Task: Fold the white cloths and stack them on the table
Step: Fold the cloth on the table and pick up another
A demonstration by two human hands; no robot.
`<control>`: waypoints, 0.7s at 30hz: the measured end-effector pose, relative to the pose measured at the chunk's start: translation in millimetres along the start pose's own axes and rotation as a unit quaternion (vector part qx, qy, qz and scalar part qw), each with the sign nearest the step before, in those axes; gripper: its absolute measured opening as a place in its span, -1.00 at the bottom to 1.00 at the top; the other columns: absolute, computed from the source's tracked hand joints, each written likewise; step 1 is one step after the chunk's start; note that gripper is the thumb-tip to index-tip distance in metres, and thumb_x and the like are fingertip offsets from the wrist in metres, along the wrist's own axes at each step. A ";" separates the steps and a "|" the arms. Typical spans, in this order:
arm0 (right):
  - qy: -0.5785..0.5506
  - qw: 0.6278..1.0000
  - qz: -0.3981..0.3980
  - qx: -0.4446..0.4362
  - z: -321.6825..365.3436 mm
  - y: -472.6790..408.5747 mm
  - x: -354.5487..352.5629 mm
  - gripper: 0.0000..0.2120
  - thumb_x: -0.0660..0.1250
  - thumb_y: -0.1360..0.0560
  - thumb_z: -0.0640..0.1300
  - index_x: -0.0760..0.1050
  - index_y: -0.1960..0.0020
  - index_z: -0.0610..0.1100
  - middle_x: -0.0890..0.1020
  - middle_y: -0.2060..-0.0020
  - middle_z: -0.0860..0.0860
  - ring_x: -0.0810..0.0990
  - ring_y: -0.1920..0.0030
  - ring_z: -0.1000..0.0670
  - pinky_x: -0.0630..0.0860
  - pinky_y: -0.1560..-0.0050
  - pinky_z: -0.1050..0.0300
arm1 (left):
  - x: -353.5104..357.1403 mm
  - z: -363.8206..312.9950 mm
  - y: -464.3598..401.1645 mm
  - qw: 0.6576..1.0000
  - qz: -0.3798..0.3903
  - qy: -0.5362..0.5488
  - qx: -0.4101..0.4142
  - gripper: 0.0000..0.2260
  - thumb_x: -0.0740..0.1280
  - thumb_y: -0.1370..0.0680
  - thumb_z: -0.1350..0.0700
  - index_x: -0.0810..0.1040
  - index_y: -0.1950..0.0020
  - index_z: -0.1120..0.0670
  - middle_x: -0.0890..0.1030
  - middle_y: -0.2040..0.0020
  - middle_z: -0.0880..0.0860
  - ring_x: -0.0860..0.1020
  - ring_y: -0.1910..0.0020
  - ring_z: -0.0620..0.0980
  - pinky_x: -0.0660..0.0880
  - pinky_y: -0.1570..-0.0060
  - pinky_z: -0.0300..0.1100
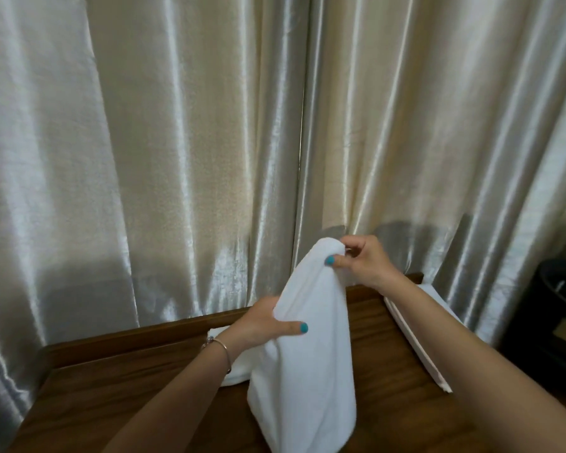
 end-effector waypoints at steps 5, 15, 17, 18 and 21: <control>-0.048 0.965 -0.219 0.135 -73.8 3.7 -73.7 -0.76 0.49 -0.40 -0.17 0.62 -0.06 -0.17 0.67 0.04 -0.09 0.62 0.03 -0.10 0.58 0.00 -0.01 | -19.8 23.2 8.2 1.000 0.001 -0.028 -0.008 -0.82 0.37 -0.52 0.02 0.65 0.06 0.13 0.68 0.11 -0.05 0.62 0.14 -0.14 0.51 0.09 -0.24; 0.006 0.955 0.295 -0.024 2.5 25.2 54.2 -0.14 0.53 -0.33 0.06 0.14 -0.49 0.21 0.42 -0.40 0.08 0.32 -0.43 0.16 0.27 -0.41 0.15 | -14.3 -82.5 -8.6 0.950 0.002 -0.271 0.159 -0.81 0.20 -0.56 -0.08 0.58 0.05 -0.07 0.61 0.10 -0.11 0.55 0.08 -0.11 0.43 0.09 -0.09; 0.018 0.958 0.282 -0.038 18.5 20.3 53.9 -0.43 0.51 -0.38 -0.07 0.41 -0.33 0.12 0.58 -0.22 0.04 0.51 -0.25 0.15 0.42 -0.30 0.20 | -25.1 -95.2 -7.5 0.956 -0.013 -0.243 0.163 -0.84 0.25 -0.57 -0.03 0.61 -0.05 -0.08 0.64 -0.02 -0.13 0.56 0.00 -0.18 0.46 0.03 -0.19; 0.041 0.960 0.273 -0.039 20.2 16.5 52.5 -0.56 0.50 -0.40 -0.11 0.50 -0.23 0.07 0.63 -0.12 0.02 0.57 -0.14 0.15 0.47 -0.23 0.19 | -33.1 -97.5 -6.0 0.961 -0.023 -0.228 0.158 -0.86 0.27 -0.57 0.00 0.61 -0.02 -0.07 0.64 0.04 -0.14 0.55 0.06 -0.23 0.45 0.08 -0.25; 0.135 0.949 0.283 -0.023 7.3 10.1 53.1 -0.80 0.47 -0.42 0.01 0.61 0.02 -0.04 0.64 0.11 -0.02 0.57 0.09 0.04 0.50 -0.03 0.04 | -55.1 -97.6 -1.6 0.967 -0.044 -0.203 0.148 -0.89 0.29 -0.57 0.06 0.60 0.11 0.00 0.57 0.25 -0.14 0.51 0.26 -0.28 0.39 0.25 -0.36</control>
Point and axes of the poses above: each hand's wrist, its own y-axis away from the middle knuckle, its own x-axis out of the palm, z = x × y, the point moved 9 cm from there along -y, towards the middle knuckle
